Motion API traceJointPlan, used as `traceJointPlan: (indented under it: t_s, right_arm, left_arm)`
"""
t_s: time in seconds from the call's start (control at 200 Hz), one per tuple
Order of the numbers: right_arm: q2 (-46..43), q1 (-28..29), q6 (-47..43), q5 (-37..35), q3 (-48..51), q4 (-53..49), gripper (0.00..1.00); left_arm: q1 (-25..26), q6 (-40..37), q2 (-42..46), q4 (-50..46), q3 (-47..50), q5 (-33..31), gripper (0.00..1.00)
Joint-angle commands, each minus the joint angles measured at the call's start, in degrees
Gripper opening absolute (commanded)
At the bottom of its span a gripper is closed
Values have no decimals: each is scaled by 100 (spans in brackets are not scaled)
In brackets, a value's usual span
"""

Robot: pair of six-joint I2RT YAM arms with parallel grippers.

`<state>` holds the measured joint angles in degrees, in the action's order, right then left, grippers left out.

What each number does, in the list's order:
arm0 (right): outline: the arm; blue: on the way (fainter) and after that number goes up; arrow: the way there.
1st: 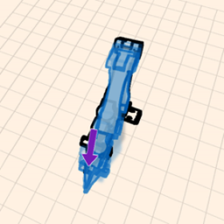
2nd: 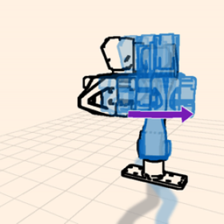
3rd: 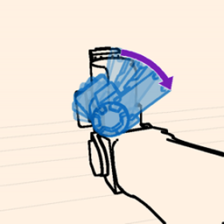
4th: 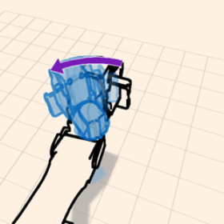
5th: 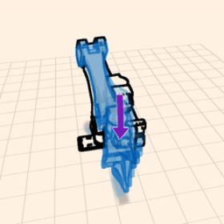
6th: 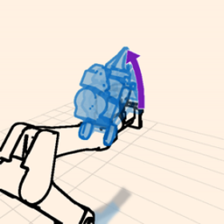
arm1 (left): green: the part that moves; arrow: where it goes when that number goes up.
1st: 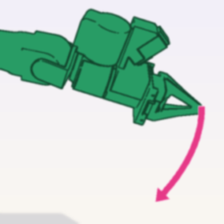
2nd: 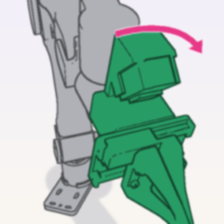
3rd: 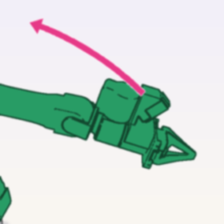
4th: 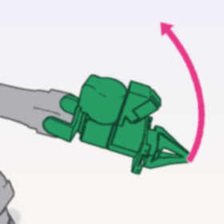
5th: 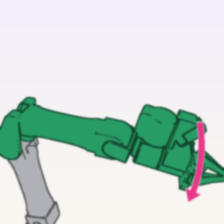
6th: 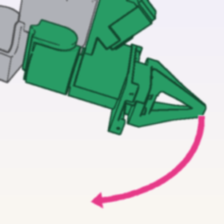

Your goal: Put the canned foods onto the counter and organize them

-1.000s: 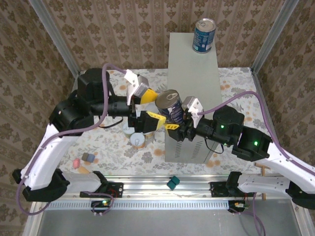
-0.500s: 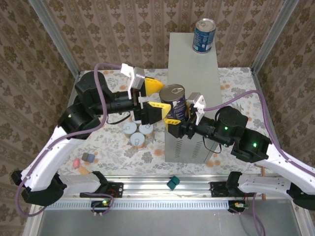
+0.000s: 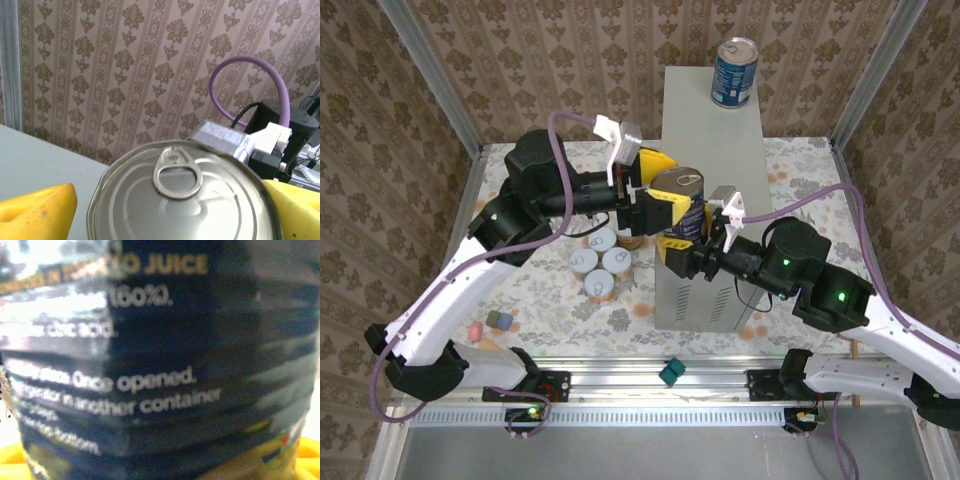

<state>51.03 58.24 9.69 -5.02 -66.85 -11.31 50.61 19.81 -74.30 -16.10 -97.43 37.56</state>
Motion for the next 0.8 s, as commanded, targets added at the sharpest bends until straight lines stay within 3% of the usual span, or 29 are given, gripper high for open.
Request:
traceJointPlan:
  t_s: [0.0,0.135,0.27,0.46,0.66,0.795]
  right_arm:
    - [-214,21,31,-189,-17,926,58]
    - [-277,18,24,-332,40,914,60]
    - [-348,12,3,-448,84,896,61]
    - [-400,13,-38,-503,101,845,62]
    - [-442,8,-94,-544,109,859,63]
    - [-411,3,-108,-545,93,877,63]
  left_arm:
    - [7,84,-139,243,-293,146,86]
    - [-3,53,-241,212,-392,160,72]
    - [-4,76,-333,247,-485,221,71]
    - [-6,97,-493,216,-594,285,59]
    - [2,132,-564,208,-630,446,81]
    - [10,118,-594,168,-634,462,87]
